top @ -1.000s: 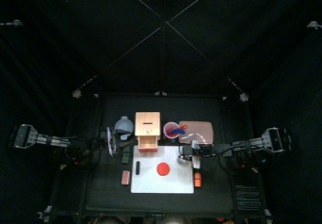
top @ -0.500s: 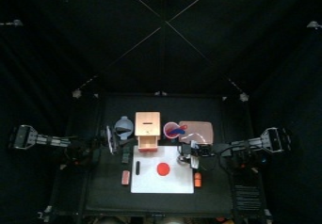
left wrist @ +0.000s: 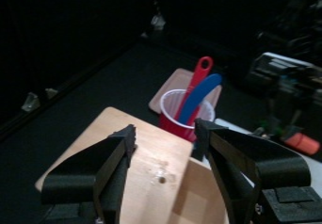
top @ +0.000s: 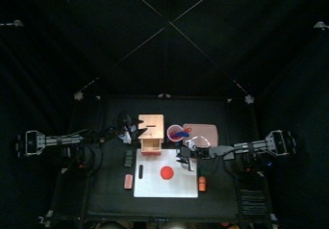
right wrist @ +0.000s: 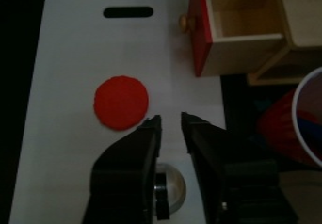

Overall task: Get the cutter from the drawer then cut the dough then place the extra dough in the bowl
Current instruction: Shut the drawer

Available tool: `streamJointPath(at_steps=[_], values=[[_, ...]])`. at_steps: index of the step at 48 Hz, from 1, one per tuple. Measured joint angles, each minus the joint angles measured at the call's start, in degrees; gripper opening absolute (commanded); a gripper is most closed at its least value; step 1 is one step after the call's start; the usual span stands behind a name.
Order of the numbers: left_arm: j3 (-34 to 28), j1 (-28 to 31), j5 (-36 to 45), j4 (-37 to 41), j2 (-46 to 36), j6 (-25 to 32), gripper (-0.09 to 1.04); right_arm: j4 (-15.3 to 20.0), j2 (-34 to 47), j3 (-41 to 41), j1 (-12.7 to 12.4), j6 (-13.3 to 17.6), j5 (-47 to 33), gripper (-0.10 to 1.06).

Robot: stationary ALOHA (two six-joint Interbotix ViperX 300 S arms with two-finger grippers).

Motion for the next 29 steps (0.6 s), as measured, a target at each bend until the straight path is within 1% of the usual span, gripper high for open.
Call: streamJointPath(at_steps=[5, 6, 7, 13, 15, 19, 23, 29], values=[[-5.89, 3.96, 9.23, 4.13, 2.46, 0.00, 0.84, -0.35, 1.58, -1.05, 0.62, -0.26, 0.00, 0.32], [-5.98, 4.04, 9.32, 4.22, 2.46, 0.00, 0.82, -0.62, 2.02, -1.32, 0.79, -0.35, -0.09, 0.29], [-8.17, 5.19, 12.30, 5.54, 3.60, 0.09, 0.80, -0.88, 2.64, -1.49, 0.88, -0.53, 0.00, 0.26], [-14.94, 8.09, 20.57, 9.23, 8.53, 0.18, 0.66, -2.64, 5.71, -2.64, 1.85, -0.62, -0.09, 0.08], [-16.96, 8.88, 22.94, 10.28, 10.20, 0.26, 0.62, -3.34, 6.86, -3.34, 2.37, -0.62, -0.09, 0.06], [-22.15, 10.63, 28.65, 12.66, 15.03, 0.26, 0.58, -4.75, 9.93, -5.27, 3.43, -0.62, -0.18, 0.05], [-27.42, 11.69, 33.57, 14.50, 19.78, 1.05, 0.58, -5.45, 12.74, -7.56, 4.39, -0.09, -0.09, 0.05], [-34.63, 13.45, 40.17, 16.70, 26.98, 3.08, 0.58, -5.71, 16.70, -11.16, 5.45, -0.53, -0.09, 0.05]])
